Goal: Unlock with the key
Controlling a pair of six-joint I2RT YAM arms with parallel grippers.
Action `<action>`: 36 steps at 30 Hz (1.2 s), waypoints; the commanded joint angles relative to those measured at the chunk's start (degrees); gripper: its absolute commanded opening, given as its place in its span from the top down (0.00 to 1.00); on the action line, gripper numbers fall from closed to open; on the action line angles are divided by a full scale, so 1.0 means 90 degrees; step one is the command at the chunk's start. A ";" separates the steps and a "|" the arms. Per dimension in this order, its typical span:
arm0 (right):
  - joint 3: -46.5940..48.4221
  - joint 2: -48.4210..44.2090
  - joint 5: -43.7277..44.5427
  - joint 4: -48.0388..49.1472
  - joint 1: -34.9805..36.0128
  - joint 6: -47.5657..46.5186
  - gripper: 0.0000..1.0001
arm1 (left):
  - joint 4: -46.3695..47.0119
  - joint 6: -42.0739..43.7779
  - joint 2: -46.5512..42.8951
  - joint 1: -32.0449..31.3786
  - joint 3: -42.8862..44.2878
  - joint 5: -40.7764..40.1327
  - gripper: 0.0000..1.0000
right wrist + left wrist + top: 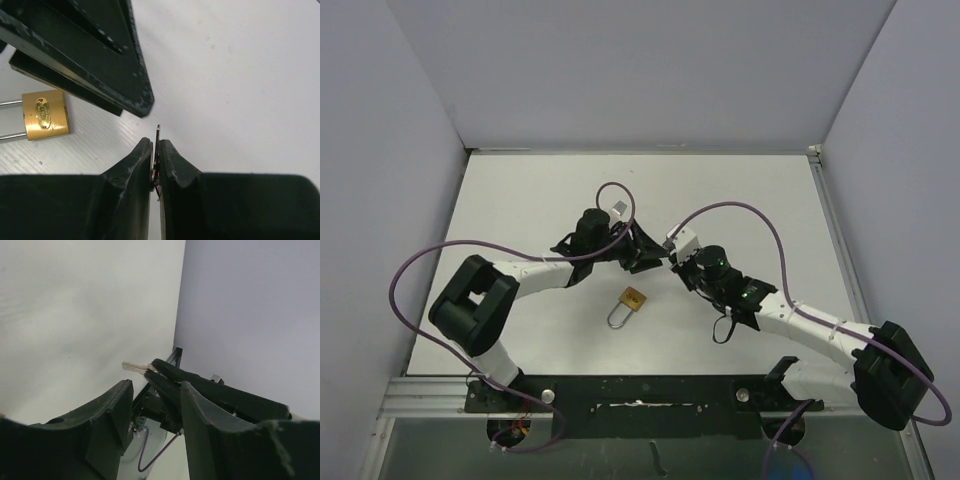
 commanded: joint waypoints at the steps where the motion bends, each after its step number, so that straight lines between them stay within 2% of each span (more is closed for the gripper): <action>1: 0.0072 -0.0271 0.0073 0.0249 -0.0270 0.0218 0.92 | -0.0463 0.0630 -0.0305 0.0346 0.0063 0.0058 0.59; 4: 0.0031 -0.0392 -0.0747 0.0312 -0.0678 0.0472 0.92 | -0.0453 0.0768 -0.0354 0.0385 0.0038 0.0081 0.59; 10: -0.0132 -0.0654 -0.3020 0.0589 -0.1563 0.0779 0.92 | -0.0130 0.0889 -0.0478 0.0390 -0.0122 0.0011 0.59; 16: 0.0116 -0.0374 -0.4781 0.0487 -0.1934 0.0935 0.92 | 0.0390 0.1016 -0.0765 0.0381 -0.0231 -0.0064 0.59; 25: 0.0475 0.0162 -0.5242 0.0275 -0.1945 0.0941 0.92 | 0.0610 0.1222 -0.0757 0.0367 -0.0114 0.0045 0.59; 31: 0.0515 0.0217 -0.5125 0.0206 -0.1943 0.0887 0.92 | 0.0050 0.1588 -0.0742 0.0253 0.0205 0.0214 0.60; 36: 0.0580 0.0369 -0.5156 0.0065 -0.1945 0.0838 0.92 | -0.0028 0.1718 -0.0733 0.0178 0.0290 0.0230 0.60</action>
